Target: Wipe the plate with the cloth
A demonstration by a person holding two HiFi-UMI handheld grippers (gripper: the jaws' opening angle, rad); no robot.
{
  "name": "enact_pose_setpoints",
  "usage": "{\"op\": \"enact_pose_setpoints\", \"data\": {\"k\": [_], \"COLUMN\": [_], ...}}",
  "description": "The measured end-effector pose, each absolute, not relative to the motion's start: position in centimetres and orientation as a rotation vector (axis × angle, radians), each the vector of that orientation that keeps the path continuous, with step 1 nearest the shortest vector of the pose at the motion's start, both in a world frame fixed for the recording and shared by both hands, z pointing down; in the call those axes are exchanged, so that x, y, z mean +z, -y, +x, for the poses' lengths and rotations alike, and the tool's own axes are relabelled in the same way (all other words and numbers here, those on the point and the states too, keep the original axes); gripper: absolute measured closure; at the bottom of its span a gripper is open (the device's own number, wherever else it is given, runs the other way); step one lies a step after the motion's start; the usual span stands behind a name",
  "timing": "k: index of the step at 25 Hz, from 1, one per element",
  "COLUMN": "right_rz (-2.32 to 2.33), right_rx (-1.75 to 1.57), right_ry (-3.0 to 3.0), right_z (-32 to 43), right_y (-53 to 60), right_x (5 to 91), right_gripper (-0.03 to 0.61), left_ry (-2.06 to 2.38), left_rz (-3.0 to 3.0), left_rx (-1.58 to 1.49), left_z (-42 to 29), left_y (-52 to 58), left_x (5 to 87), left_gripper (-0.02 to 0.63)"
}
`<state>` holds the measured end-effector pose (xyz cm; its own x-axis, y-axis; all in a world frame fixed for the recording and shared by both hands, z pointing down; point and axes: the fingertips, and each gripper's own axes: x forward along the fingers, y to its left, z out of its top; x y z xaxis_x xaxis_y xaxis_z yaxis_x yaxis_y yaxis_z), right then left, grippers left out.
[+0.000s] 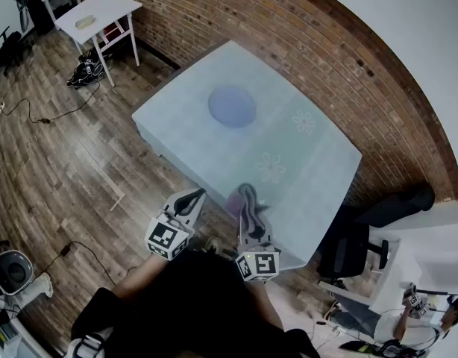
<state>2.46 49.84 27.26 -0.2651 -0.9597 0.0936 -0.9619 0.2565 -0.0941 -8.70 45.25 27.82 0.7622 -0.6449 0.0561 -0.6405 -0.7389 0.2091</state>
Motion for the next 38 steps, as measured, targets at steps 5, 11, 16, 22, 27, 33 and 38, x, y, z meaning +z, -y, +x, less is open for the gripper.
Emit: {"op": "enact_pose_setpoints", "data": {"k": [5,11,16,22,27,33,38], "right_rz": [1.884,1.906,1.918,1.971,1.949,1.938,1.927], "right_rx": [0.204,0.241,0.232,0.205,0.218,0.231,0.243], "right_ry": [2.486,2.482,2.449,2.382,2.378,2.399,2.412], "right_z": [1.9,0.8,-1.1,-2.5,-3.5,-3.0,-1.3], "right_y": [-49.5,-48.9,-48.5,-48.0,-47.2,-43.2,-39.4], "right_x": [27.5,27.4,27.5,27.9,29.0,29.5,30.0], "right_gripper": [0.517,0.517,0.517,0.517,0.517,0.517,0.517], "left_ry": [1.007,1.001,0.991,0.980,0.994,1.002,1.022], "left_rz": [2.743,2.733,2.715,2.711,2.669,2.658,2.643], "left_rx": [-0.026,-0.024,-0.022,-0.018,-0.011,0.018,0.045], "left_z": [-9.0,-10.3,-12.7,-15.5,-16.8,-16.1,-14.7], "left_y": [-44.9,-44.3,-43.7,-43.0,-42.0,-38.6,-34.7], "left_x": [27.9,28.4,29.2,30.5,31.7,32.5,33.0], "left_gripper": [0.575,0.575,0.575,0.575,0.575,0.575,0.575]}}
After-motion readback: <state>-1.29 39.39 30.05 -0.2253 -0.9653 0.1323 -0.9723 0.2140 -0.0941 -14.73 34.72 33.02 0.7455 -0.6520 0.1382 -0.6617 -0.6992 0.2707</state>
